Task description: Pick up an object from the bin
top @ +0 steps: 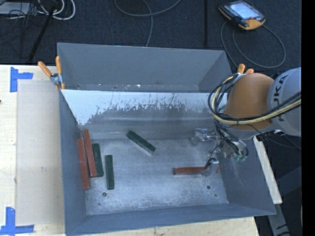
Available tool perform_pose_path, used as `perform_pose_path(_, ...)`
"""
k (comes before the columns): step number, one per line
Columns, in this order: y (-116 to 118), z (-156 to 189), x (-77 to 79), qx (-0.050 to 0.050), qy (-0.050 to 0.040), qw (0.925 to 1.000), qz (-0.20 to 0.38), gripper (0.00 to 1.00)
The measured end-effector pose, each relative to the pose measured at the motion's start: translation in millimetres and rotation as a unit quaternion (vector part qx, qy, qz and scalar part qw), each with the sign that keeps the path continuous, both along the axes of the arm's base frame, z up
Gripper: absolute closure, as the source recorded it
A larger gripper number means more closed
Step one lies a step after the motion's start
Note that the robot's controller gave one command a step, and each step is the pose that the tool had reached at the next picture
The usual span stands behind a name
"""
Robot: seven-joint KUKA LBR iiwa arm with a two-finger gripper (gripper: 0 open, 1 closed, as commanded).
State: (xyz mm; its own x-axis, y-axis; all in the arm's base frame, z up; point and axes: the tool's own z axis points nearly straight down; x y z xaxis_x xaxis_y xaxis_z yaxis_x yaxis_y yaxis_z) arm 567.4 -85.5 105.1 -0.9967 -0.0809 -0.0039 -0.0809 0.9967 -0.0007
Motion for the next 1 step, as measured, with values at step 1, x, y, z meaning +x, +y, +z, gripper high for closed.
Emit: perform_pose_path(1, -3.3, -35.7, -39.3, 0.000, 0.0026, 0.9979, 0.065, 1.00)
